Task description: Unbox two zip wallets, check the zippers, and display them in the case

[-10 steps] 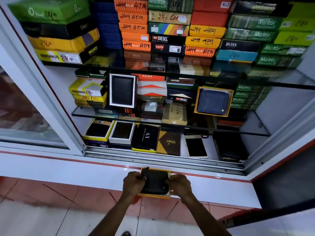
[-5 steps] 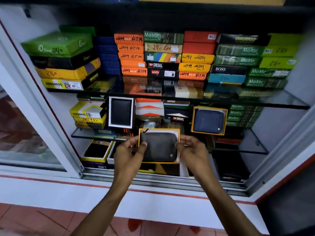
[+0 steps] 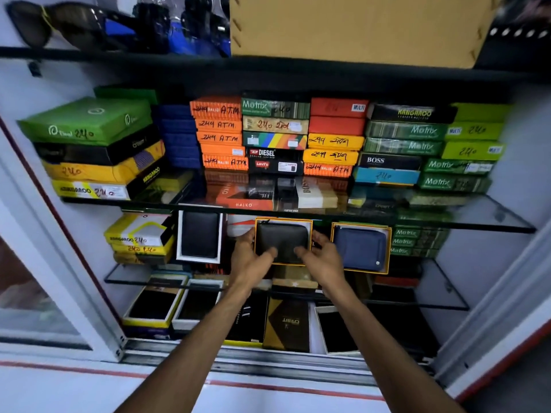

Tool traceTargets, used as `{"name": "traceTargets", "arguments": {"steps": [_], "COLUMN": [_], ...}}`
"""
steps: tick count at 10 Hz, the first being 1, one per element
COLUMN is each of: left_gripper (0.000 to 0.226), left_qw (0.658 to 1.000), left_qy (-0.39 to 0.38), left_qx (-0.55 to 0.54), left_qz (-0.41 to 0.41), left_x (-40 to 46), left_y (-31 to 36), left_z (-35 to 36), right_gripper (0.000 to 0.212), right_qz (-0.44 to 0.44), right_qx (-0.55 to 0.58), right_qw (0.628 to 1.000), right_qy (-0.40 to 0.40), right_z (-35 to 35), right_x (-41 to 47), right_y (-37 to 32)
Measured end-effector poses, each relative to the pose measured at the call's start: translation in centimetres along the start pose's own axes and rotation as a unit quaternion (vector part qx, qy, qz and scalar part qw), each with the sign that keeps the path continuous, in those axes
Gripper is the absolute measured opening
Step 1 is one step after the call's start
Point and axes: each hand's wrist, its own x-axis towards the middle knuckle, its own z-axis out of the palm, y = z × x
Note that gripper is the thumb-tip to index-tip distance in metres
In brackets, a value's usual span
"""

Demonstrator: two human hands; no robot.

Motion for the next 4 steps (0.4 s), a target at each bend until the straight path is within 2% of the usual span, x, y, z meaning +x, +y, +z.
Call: {"name": "traceTargets", "arguments": {"steps": [1, 3, 4], "left_gripper": [0.073, 0.086, 0.084], "left_qw": [1.000, 0.998, 0.988], "left_qy": [-0.013, -0.030, 0.020], "left_qx": [0.014, 0.056, 0.113], "left_qz": [-0.011, 0.003, 0.105], "left_x": [0.2, -0.3, -2.4], "left_y": [-0.4, -0.3, -0.2], "left_z": [0.1, 0.1, 0.0], "right_gripper": [0.070, 0.072, 0.067], "right_qz": [0.000, -0.016, -0.080], "right_qx": [0.000, 0.018, -0.003], "right_qw": [1.000, 0.999, 0.997], "right_qy": [-0.010, -0.038, 0.002], "right_z": [-0.1, -0.4, -0.9], "right_x": [0.2, -0.5, -2.0], "right_y": [0.1, 0.3, 0.4]}}
